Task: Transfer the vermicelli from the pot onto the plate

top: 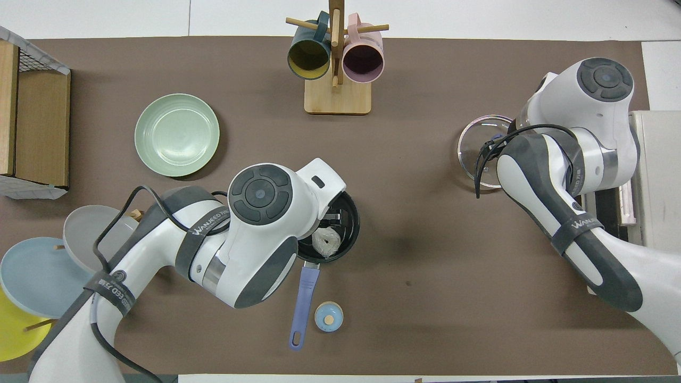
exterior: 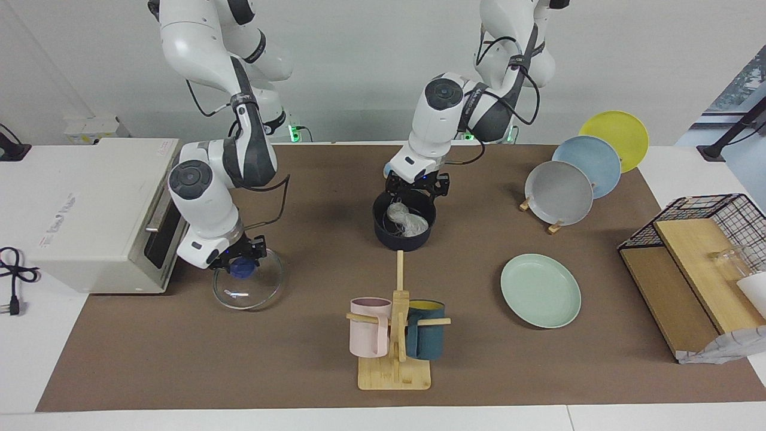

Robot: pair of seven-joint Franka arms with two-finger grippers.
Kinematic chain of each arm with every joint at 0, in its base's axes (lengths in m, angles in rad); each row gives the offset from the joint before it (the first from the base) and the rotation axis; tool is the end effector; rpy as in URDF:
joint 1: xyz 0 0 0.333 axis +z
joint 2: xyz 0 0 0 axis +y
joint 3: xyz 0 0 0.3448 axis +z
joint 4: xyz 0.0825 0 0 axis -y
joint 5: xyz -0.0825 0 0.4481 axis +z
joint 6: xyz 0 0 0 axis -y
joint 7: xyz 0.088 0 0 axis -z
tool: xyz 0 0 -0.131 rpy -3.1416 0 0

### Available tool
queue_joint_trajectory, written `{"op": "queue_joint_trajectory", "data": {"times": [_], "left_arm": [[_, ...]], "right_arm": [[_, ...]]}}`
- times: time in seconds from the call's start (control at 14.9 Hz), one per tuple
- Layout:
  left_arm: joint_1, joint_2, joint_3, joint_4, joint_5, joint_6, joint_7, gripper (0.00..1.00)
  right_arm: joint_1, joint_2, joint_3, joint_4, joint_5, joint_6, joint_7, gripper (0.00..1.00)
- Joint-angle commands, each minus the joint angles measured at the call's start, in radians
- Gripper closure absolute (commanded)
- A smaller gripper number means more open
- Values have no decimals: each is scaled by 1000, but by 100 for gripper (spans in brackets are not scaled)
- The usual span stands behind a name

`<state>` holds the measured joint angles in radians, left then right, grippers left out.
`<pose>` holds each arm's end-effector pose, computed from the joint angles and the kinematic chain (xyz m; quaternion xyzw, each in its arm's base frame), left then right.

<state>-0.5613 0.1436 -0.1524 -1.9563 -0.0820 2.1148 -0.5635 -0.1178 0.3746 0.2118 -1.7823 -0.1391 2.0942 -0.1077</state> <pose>0.4887 -0.4278 0.3792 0.9975 -0.0532 -0.0210 0.0418 0.7005 0.0478 0.3136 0.9909 0.1307 -0.0263 0.0204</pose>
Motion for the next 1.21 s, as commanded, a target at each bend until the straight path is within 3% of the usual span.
{"op": "queue_joint_trajectory", "data": {"times": [0.0,0.27,0.8,0.87,1.0,1.07,1.14], "left_arm": [[-35,7,17,-32,-13,49,-36,0],[-43,16,17,-98,-13,146,-39,0],[-65,83,22,-99,-5,194,-38,0],[-63,93,22,-98,-2,201,-36,0],[-62,94,22,-95,21,205,-33,0],[-62,94,22,-92,30,203,-33,0],[-62,94,24,-90,31,202,-33,1]], "right_arm": [[-22,3,14,0,-13,26,-17,46],[-22,6,14,-8,-14,30,-17,46],[-25,1,12,-51,-14,75,-17,42],[-26,3,12,-49,-14,75,-17,34],[-26,3,12,-46,-14,72,-12,6],[-26,3,12,-43,-13,66,-10,0],[-28,1,12,-39,-14,61,-12,0]]}}
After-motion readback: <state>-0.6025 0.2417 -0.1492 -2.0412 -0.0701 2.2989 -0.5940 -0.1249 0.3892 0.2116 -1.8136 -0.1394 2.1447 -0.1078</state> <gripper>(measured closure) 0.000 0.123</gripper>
